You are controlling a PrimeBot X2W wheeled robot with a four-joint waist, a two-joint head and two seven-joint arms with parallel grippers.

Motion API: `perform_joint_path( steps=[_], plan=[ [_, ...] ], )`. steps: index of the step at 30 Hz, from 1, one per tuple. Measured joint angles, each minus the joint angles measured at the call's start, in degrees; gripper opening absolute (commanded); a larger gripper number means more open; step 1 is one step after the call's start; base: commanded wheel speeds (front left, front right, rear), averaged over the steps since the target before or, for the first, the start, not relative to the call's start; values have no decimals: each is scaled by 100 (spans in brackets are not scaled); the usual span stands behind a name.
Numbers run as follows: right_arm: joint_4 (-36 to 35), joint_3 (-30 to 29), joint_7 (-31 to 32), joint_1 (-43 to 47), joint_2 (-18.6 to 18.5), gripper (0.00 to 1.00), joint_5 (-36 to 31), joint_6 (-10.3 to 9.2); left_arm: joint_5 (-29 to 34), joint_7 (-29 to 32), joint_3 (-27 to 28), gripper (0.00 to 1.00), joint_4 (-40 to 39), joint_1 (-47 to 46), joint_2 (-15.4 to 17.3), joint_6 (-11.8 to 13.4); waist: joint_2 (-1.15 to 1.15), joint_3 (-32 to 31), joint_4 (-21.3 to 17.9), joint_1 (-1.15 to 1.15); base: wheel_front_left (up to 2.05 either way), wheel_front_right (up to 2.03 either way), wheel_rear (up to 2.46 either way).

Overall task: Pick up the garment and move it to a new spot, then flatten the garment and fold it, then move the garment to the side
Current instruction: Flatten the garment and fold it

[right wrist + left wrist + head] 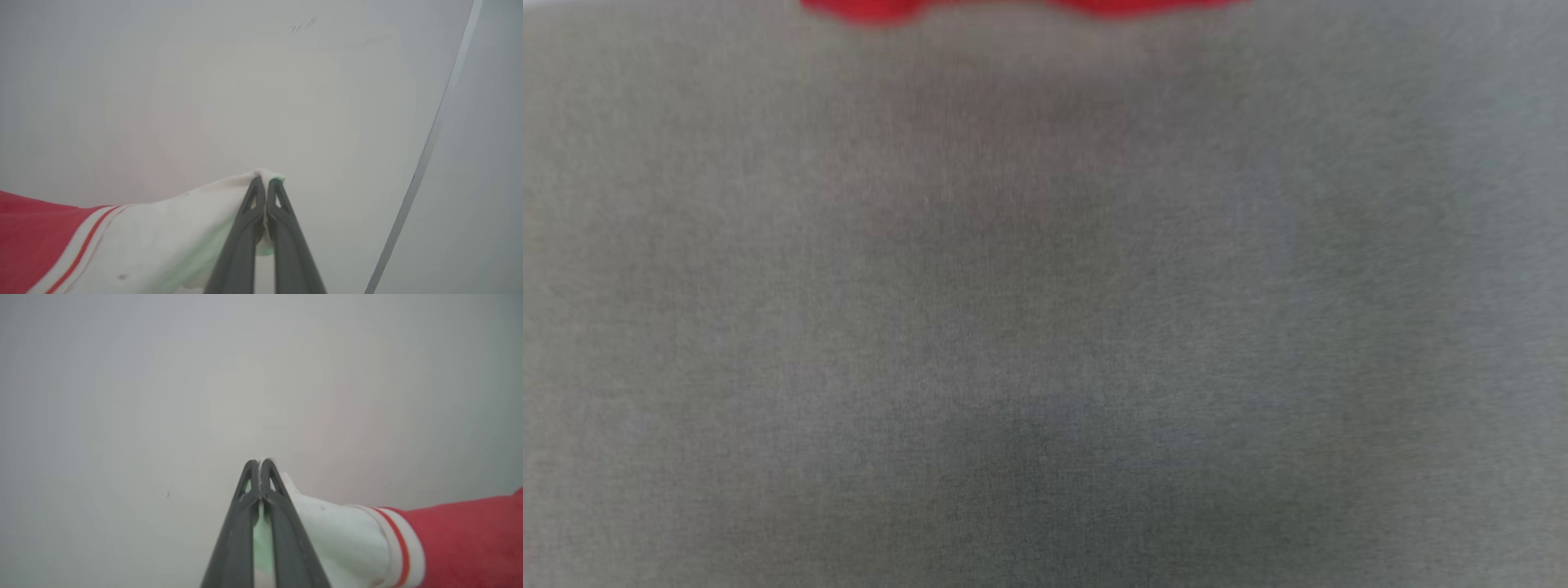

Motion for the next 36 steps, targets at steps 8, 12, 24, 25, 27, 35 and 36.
perform_joint_path(
  steps=[8,12,24,25,27,35,36],
  plan=[
    [370,-29,-98,294,258,0,-470,0,136,-709,-175,0,1003,24,-405,-303,0,556,248,0,0,0,0],
    [542,261,-96,787,352,0,-345,0,-31,-608,-226,0,1502,498,-505,-468,0,497,335,0,0,0,0],
    [-249,1250,1217,2670,-138,0,1478,0,-576,912,-480,0,2085,2126,-641,-714,0,-123,459,0,0,0,0],
    [-409,1305,1370,2833,-244,0,1640,0,-593,1036,-504,0,2073,2257,-623,-717,0,-181,468,0,0,0,0],
    [-750,1441,1701,3192,-446,0,1934,0,-622,1209,-572,0,2008,2542,-564,-732,0,-303,486,0,0,0,0],
    [-2045,1615,2761,4405,-1192,0,2726,0,-814,1543,-665,0,1328,3516,-258,-733,0,-680,511,0,0,0,0],
    [-2203,1607,2927,4586,-1267,0,2820,0,-846,1603,-662,0,1192,3669,-188,-732,0,-721,508,0,0,0,0]
  ],
)
